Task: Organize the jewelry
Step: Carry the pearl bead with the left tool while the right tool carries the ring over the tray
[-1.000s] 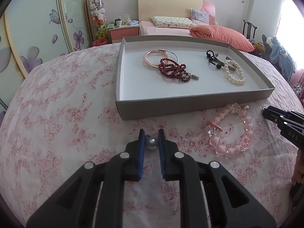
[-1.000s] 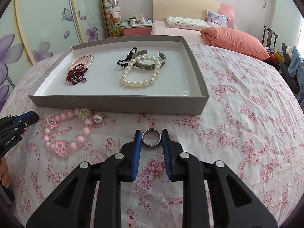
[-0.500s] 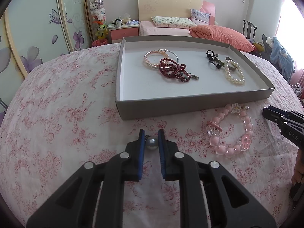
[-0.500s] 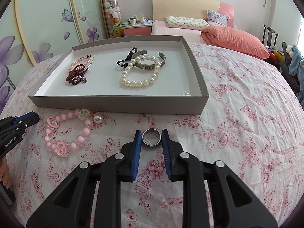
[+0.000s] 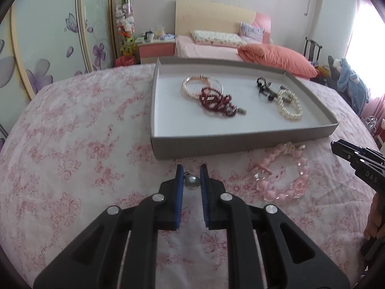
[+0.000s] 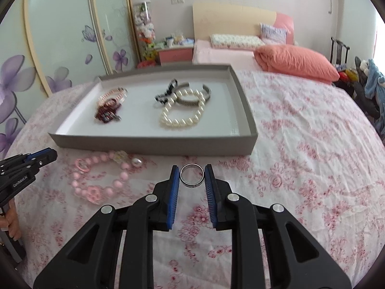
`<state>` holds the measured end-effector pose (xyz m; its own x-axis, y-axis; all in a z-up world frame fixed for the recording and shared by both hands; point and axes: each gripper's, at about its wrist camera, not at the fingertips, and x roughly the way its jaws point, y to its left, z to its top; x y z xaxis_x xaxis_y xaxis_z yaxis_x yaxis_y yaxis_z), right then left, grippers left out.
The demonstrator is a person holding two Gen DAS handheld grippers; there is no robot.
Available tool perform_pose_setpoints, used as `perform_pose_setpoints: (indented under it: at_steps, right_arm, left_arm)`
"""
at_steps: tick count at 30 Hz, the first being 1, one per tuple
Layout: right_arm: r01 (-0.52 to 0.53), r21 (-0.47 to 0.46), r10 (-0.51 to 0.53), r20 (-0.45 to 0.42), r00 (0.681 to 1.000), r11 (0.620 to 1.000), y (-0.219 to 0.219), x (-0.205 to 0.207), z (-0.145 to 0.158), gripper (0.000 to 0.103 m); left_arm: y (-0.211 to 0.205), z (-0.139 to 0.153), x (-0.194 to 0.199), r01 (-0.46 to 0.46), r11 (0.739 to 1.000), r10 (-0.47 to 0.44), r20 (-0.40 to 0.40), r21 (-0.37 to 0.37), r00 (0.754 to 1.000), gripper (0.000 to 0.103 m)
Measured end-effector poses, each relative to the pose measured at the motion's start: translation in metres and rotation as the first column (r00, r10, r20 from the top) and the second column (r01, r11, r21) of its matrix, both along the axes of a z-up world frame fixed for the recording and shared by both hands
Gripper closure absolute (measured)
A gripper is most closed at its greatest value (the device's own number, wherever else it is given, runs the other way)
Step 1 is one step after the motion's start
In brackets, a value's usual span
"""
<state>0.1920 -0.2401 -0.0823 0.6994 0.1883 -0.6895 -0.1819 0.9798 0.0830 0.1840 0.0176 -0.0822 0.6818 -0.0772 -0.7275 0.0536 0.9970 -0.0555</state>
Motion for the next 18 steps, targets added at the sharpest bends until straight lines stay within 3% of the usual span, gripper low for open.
perform_pose_setpoints:
  at_steps: [9,18]
  right_arm:
    - [-0.033,0.040,0.026,0.155,0.988,0.999,0.010,-0.024,0.041,0.080]
    - [-0.045,0.077,0.016,0.347,0.938,0.996,0.009,-0.051,0.082,0.080]
  left_arm:
    - [-0.010,0.036,-0.021,-0.012,1.000,0.009,0.142,0.016,0.990,0.089]
    - [-0.023,0.078,-0.047,-0.041,0.998,0.027,0.328,0.039,0.944,0.089]
